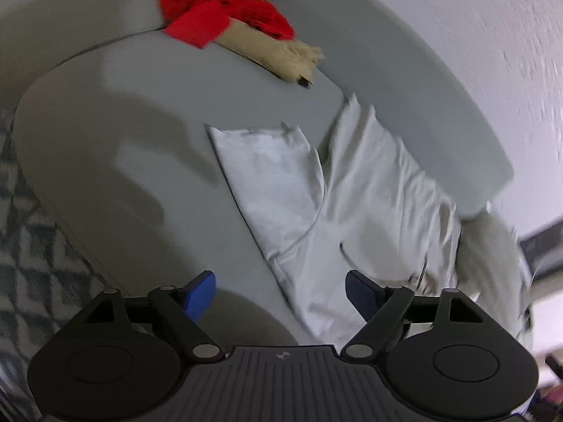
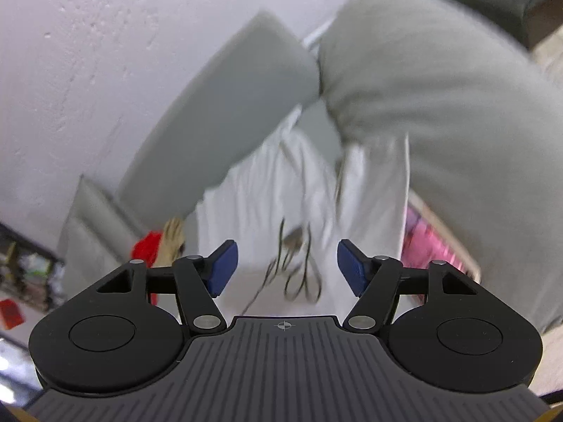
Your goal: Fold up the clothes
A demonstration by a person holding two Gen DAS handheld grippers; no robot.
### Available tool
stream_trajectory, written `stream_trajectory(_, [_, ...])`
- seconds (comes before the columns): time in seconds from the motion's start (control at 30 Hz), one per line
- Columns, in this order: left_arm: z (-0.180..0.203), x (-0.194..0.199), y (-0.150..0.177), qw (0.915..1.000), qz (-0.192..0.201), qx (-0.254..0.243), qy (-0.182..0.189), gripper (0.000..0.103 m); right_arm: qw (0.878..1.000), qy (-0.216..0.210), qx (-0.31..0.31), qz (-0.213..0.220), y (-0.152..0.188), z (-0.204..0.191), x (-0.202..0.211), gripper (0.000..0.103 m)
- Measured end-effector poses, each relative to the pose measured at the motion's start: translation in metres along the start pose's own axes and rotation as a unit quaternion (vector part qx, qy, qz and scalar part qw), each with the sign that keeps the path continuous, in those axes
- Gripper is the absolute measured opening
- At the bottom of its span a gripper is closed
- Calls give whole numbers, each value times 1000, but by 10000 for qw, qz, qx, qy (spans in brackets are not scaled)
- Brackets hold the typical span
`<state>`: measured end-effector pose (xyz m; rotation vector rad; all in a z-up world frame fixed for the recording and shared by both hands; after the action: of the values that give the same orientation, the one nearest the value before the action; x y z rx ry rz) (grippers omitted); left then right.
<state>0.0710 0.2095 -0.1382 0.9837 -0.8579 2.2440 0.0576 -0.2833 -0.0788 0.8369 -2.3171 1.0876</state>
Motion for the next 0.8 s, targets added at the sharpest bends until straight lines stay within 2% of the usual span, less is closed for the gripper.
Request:
stream_trajectory(0.03, [0,-6,5,10000,-40,-3,-21,76,9995,-34,-102,-281,10,8,-9,68])
stream_trajectory(0.13, [0,-18,18,10000,-50,26,7,75,9958,208,-481,-754,38,38,-35,61])
stream_trajectory(0.2, [-4,-20,21,9999,38,90,42,76,9944,380,-663,-728,51,54,-39,61])
stream_trajectory(0.3, [-21,-18,18,9991,260,343,30,76,9949,446,-514,-740,58,62,-47,61])
stream_trajectory(0.4, [-41,-27,5,9957,429,811,99,75,9960,373,-467,-665,63,65,-62,60])
stream_trajectory(0.43, [-45,-33,1,9942,407,977,183,73,9964,341,-482,-608,64,67,-68,59])
stream_trajectory(0.47, [-48,-40,-2,9925,382,1133,270,72,9968,308,-498,-551,65,68,-73,51])
stream_trajectory(0.5, [-51,-47,-4,9911,372,1237,332,72,9961,333,-636,-505,67,73,-80,49])
stream_trajectory(0.67, [-49,-58,-9,9883,392,1413,427,81,9899,325,-1324,-392,81,91,-104,49])
stream_trajectory(0.77, [-42,-57,-7,9871,252,1464,591,81,9902,256,-1351,-234,79,92,-109,49])
stream_trajectory(0.8, [-37,-57,-4,9843,142,1586,764,76,9900,238,-1378,-190,78,93,-110,49])
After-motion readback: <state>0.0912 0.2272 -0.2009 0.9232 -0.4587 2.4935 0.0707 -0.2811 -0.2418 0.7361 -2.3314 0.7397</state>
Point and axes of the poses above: each gripper's, at about its wrist camera, not at the fingertips, and x roughly against the way its jaws point, z to its right, y to its underside, the point moved 9 cm from there along -x, roughly the way its jaws point, and after that the axes turned 11 degrees about x, right-handed, at the moved point
